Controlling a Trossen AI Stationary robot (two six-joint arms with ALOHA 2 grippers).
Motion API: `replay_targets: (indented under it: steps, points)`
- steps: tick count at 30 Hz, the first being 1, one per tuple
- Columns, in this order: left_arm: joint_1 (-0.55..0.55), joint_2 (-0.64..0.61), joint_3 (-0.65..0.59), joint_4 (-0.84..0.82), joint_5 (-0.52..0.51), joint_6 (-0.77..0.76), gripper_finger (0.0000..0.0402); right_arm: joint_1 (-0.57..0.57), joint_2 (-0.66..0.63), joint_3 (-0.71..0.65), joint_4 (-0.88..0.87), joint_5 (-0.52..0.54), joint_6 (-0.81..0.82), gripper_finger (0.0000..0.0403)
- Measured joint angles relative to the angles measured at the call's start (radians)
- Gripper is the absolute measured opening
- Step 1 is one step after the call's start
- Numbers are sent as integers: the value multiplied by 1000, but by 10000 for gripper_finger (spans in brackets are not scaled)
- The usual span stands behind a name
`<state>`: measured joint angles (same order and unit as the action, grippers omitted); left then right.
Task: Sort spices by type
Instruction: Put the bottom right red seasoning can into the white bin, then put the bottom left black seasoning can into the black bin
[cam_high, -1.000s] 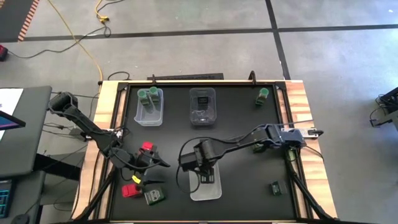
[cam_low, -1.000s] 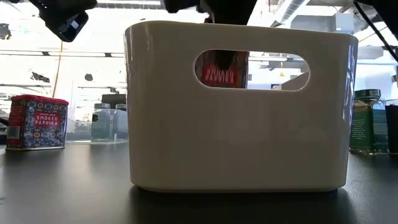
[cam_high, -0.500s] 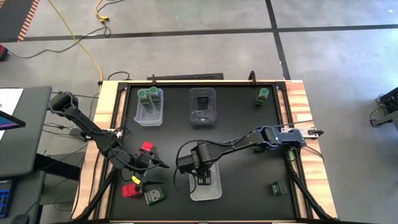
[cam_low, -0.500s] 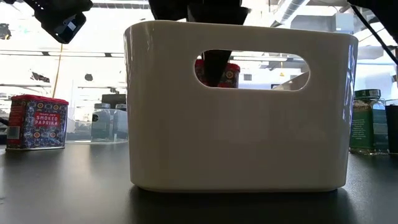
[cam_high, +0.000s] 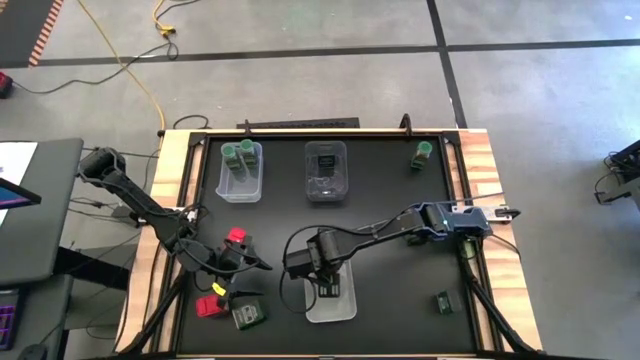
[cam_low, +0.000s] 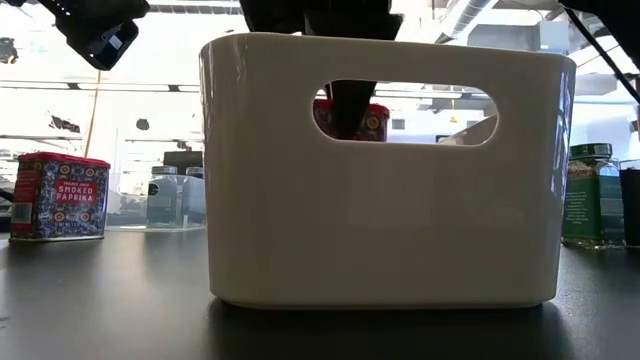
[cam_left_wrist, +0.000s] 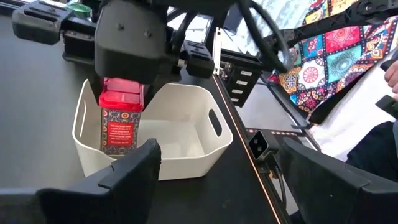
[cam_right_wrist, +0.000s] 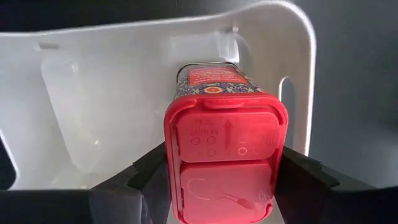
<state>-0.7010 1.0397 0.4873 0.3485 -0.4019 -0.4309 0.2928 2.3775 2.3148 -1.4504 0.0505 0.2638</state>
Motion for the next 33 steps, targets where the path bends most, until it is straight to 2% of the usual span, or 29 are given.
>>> replay_targets:
  steps: [8, 13, 28, 33]
  points:
    - [0, 0, 0, 0, 0, 0, 312, 0, 1, -64, -1, 1, 4, 283]
    - [0, 0, 0, 0, 0, 0, 312, -2, 0, -63, 14, 33, 24, 306]
    - [0, 0, 0, 0, 0, -1, 312, -2, -2, -63, 48, 39, 26, 370]
    - [0, 0, 0, 0, 0, -2, 312, -2, -2, -63, 45, 39, 26, 379]
